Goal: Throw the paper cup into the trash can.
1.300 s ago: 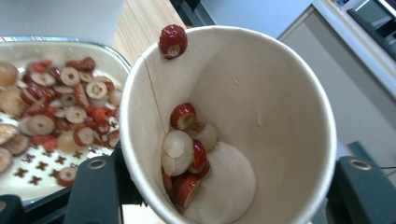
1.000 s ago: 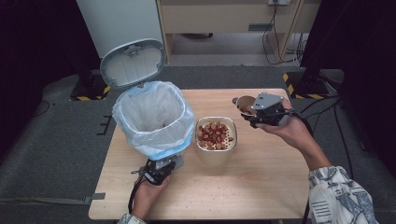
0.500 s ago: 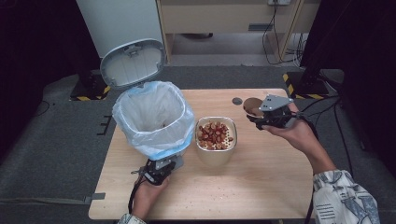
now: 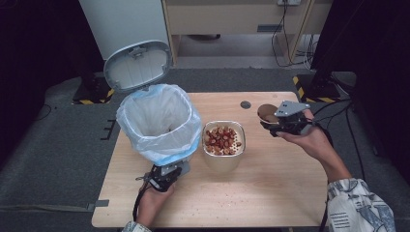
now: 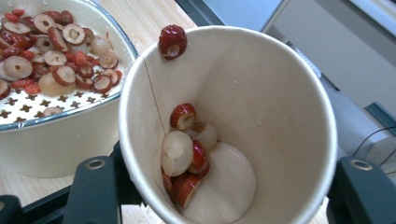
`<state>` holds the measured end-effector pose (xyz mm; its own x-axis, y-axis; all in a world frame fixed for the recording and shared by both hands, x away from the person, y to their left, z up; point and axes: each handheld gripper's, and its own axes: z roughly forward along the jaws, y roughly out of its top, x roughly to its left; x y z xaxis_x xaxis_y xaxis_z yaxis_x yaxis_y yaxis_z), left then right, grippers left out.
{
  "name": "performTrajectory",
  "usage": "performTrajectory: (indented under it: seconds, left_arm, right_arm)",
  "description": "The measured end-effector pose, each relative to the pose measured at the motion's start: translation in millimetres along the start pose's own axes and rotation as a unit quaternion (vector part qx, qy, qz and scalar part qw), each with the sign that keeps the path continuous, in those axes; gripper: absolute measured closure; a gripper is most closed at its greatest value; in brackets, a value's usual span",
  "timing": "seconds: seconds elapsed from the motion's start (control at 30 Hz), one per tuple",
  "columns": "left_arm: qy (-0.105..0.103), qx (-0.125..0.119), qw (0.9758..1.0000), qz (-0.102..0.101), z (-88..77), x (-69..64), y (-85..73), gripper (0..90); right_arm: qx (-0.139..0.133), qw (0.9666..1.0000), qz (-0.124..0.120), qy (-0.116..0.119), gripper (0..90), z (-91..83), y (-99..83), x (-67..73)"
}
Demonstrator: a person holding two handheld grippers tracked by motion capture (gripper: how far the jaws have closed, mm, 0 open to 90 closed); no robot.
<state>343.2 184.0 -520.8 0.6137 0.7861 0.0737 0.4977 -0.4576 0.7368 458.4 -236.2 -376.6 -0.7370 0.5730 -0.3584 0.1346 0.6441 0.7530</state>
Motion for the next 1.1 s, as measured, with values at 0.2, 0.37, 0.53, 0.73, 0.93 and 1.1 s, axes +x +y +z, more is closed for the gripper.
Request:
performTrajectory:
  seconds: [0.2, 0.37, 0.53, 0.73, 0.93, 1.1]
  left_arm:
    - [0.000, 0.000, 1.0000, 0.000, 0.0, -0.1, 0.0, 89.5]
    - [0.000, 0.000, 1.0000, 0.000, 0.0, -0.1, 0.0, 89.5]
    - [0.000, 0.000, 1.0000, 0.000, 0.0, -0.1, 0.0, 89.5]
    - [-0.001, -0.001, 1.0000, -0.002, 0.2, -0.1, 0.0, 89.5]
    - [0.000, -0.001, 1.0000, -0.002, 0.2, -0.2, 0.0, 89.5]
    - [0.000, 0.000, 1.0000, 0.000, 0.0, -0.1, 0.1, 89.5]
  right_arm:
    - [-0.005, 0.9995, 0.021, 0.021, 36.5, 3.8, -6.3, -3.5]
    - [-0.007, 0.9982, 0.043, 0.042, 36.5, 8.7, -12.8, -3.6]
    - [-0.005, 0.9961, 0.064, 0.061, 36.5, 12.0, -17.4, -4.5]
    - [-0.001, 0.9944, 0.081, 0.068, 36.6, 11.6, -20.1, -8.5]
    - [-0.007, 0.9911, 0.104, 0.082, 36.6, 6.5, -18.9, -13.0]
    - [-0.003, 0.9888, 0.118, 0.092, 36.6, 1.8, -15.5, -16.1]
